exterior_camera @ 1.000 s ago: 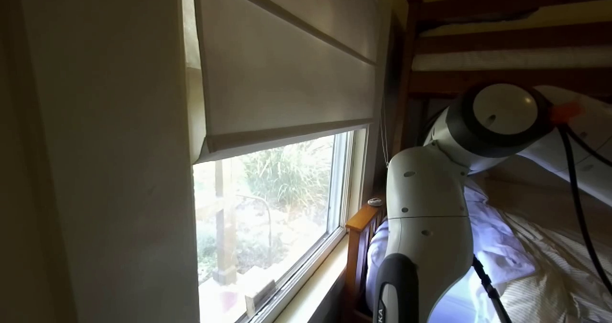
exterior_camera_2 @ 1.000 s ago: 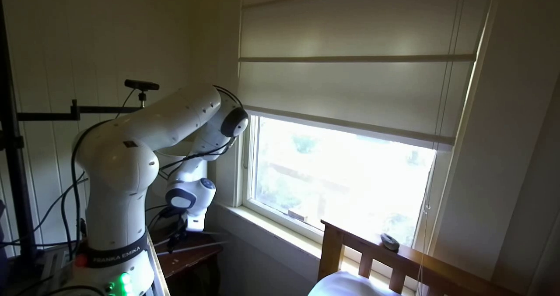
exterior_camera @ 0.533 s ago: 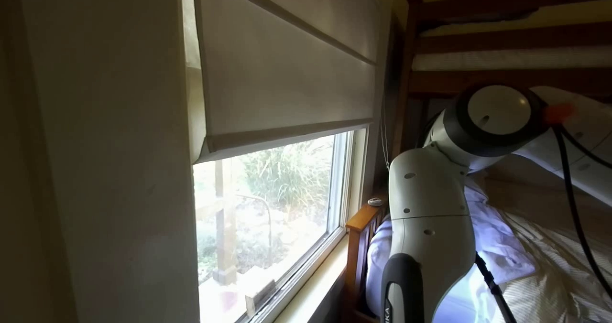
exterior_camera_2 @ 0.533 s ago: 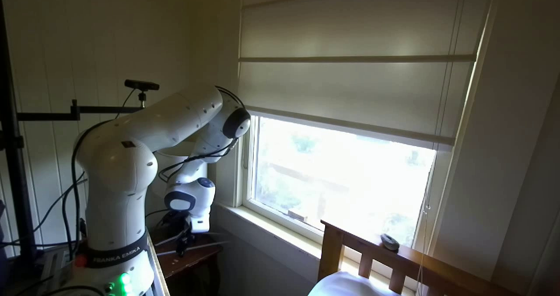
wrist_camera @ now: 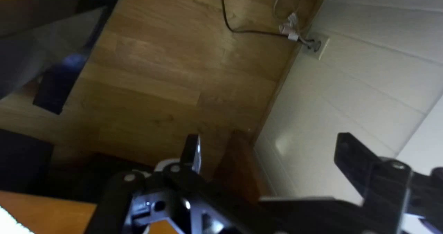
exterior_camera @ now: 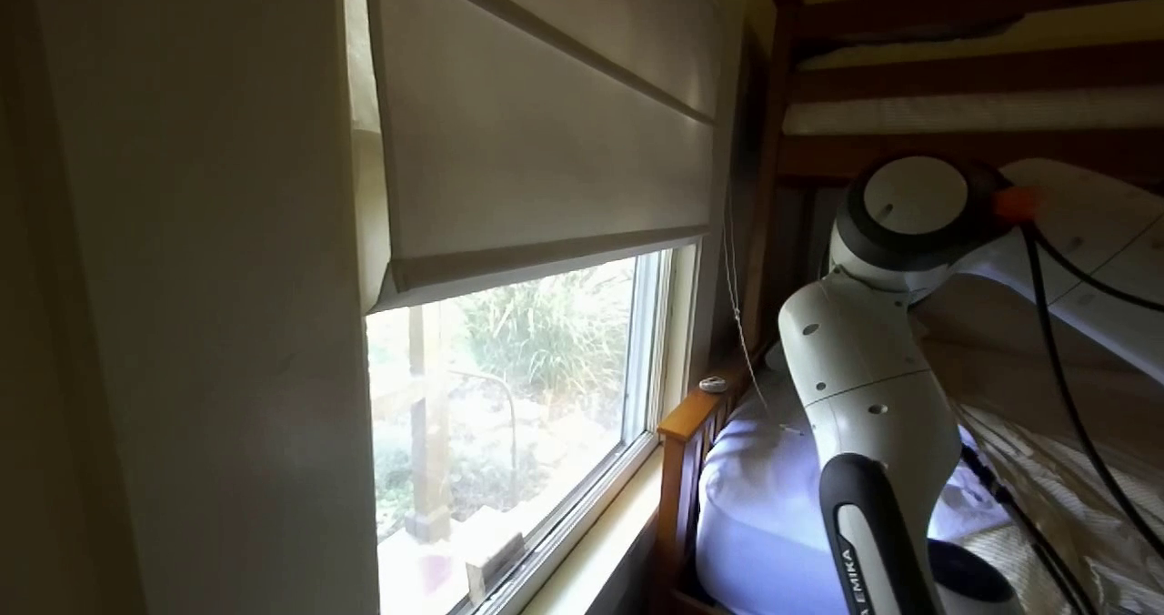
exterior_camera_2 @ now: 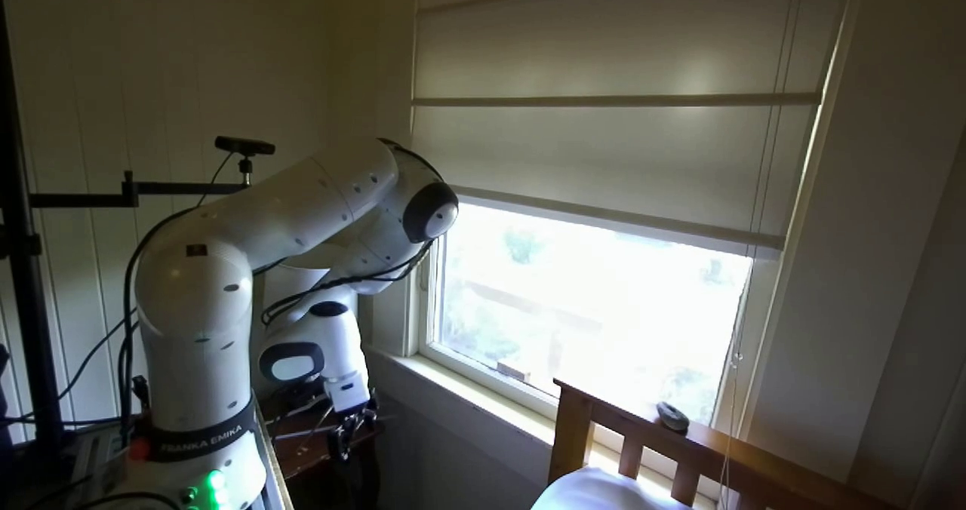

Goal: Remove the coat hanger from the bed and put it on the table on the left

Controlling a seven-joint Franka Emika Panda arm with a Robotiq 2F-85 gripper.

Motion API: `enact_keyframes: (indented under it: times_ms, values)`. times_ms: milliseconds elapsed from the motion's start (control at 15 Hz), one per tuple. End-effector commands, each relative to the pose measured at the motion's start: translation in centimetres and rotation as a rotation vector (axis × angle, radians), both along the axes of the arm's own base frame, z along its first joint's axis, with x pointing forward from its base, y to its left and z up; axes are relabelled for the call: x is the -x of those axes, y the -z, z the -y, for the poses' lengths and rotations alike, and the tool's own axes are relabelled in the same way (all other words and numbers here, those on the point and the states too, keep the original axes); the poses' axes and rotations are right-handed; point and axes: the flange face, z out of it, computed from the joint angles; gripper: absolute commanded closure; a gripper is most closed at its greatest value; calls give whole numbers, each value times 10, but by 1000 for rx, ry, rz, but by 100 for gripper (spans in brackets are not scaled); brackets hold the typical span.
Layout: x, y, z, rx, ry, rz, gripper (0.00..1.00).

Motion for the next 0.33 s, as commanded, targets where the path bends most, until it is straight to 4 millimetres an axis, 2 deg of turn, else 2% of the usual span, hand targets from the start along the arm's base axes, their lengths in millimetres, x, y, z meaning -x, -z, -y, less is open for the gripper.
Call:
enact_keyframes:
  times_ms: [0,133,200,267]
  values:
    - [15,-13,21,75,38,87,0]
    - [21,-19,27,71,66,121,0]
    - [11,-20,24,62,49,114,0]
    - [12,-17,25,61,61,109,0]
